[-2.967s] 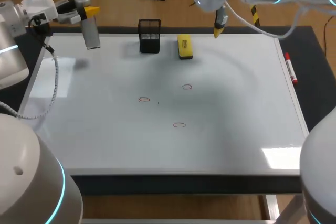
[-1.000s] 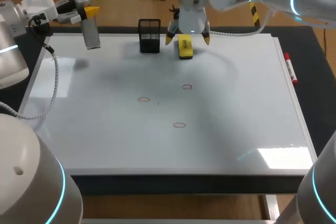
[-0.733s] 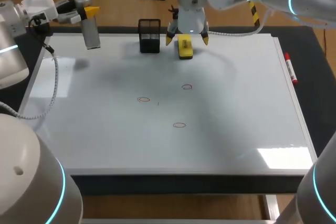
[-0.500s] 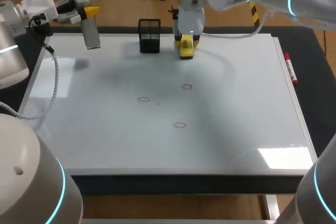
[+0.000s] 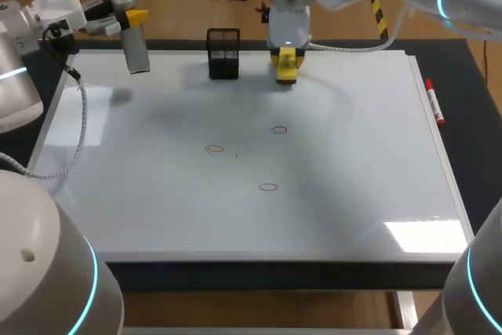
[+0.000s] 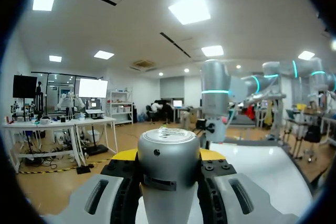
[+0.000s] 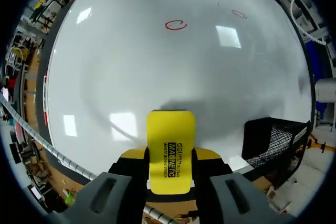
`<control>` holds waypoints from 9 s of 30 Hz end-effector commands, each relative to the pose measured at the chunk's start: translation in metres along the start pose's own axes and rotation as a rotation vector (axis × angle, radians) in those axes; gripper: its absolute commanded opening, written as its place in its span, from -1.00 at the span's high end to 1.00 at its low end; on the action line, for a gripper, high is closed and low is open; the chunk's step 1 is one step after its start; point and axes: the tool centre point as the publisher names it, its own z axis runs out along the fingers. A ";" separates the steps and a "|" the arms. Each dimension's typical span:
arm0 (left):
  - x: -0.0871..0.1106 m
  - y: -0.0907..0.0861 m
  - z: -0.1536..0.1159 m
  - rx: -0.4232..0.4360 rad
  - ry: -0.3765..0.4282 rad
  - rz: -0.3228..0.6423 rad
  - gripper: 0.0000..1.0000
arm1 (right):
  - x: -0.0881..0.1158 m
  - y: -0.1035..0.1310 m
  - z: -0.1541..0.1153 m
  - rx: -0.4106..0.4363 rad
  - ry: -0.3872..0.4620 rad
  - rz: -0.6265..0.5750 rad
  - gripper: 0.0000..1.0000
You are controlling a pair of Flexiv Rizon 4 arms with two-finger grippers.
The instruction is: Pick up the inspection probe, press it on each red-marked spot on the whiteboard one by one, put down the probe, pick up the eraser, and wipe off all the red marks.
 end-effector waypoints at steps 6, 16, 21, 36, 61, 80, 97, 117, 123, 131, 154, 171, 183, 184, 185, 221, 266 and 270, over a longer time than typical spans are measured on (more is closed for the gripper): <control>0.000 -0.001 0.000 0.000 -0.002 0.001 1.00 | 0.048 0.022 -0.013 0.034 -0.031 0.127 1.00; 0.000 -0.001 0.000 0.000 -0.002 0.001 1.00 | 0.106 0.040 -0.014 0.081 -0.068 0.293 1.00; 0.000 -0.001 0.000 0.000 -0.002 0.001 1.00 | 0.135 0.048 -0.013 0.089 -0.083 0.388 1.00; 0.000 -0.001 0.000 0.000 -0.002 0.001 1.00 | 0.193 0.059 -0.006 0.024 -0.079 0.541 1.00; 0.000 -0.001 0.000 0.000 -0.002 0.001 1.00 | 0.194 0.059 -0.006 0.022 -0.071 0.550 1.00; 0.077 0.021 0.010 0.012 0.149 0.004 1.00 | 0.194 0.059 -0.006 0.022 -0.071 0.550 1.00; 0.184 0.032 0.017 0.063 0.320 -0.045 1.00 | 0.194 0.059 -0.006 0.022 -0.071 0.550 1.00; 0.249 0.053 0.031 0.070 0.432 -0.002 1.00 | 0.194 0.059 -0.006 0.022 -0.071 0.550 1.00; 0.257 0.056 0.040 0.074 0.446 0.006 1.00 | 0.194 0.059 -0.006 0.022 -0.071 0.550 1.00; 0.263 0.058 0.046 0.069 0.449 0.005 1.00 | 0.194 0.059 -0.006 0.022 -0.071 0.550 1.00; 0.266 0.076 0.045 0.066 0.474 0.040 1.00 | 0.194 0.059 -0.006 0.022 -0.071 0.550 1.00; 0.266 0.078 0.042 0.051 0.487 0.049 1.00 | 0.194 0.059 -0.006 0.022 -0.071 0.550 1.00; 0.264 0.075 0.043 0.054 0.488 0.052 1.00 | 0.194 0.059 -0.006 0.022 -0.071 0.550 1.00; 0.264 0.074 0.043 0.055 0.487 0.053 1.00 | 0.194 0.059 -0.006 0.022 -0.071 0.550 1.00; 0.264 0.073 0.043 0.057 0.486 0.053 1.00 | 0.194 0.059 -0.006 0.022 -0.071 0.550 1.00; 0.085 0.015 -0.040 0.120 0.138 0.031 1.00 | 0.194 0.059 -0.006 0.022 -0.071 0.550 1.00; 0.073 0.014 -0.058 0.122 0.096 0.038 1.00 | 0.023 0.160 -0.017 0.071 -0.068 0.167 1.00; 0.073 0.014 -0.058 0.122 0.096 0.038 1.00 | -0.007 0.179 -0.021 0.074 -0.071 0.097 1.00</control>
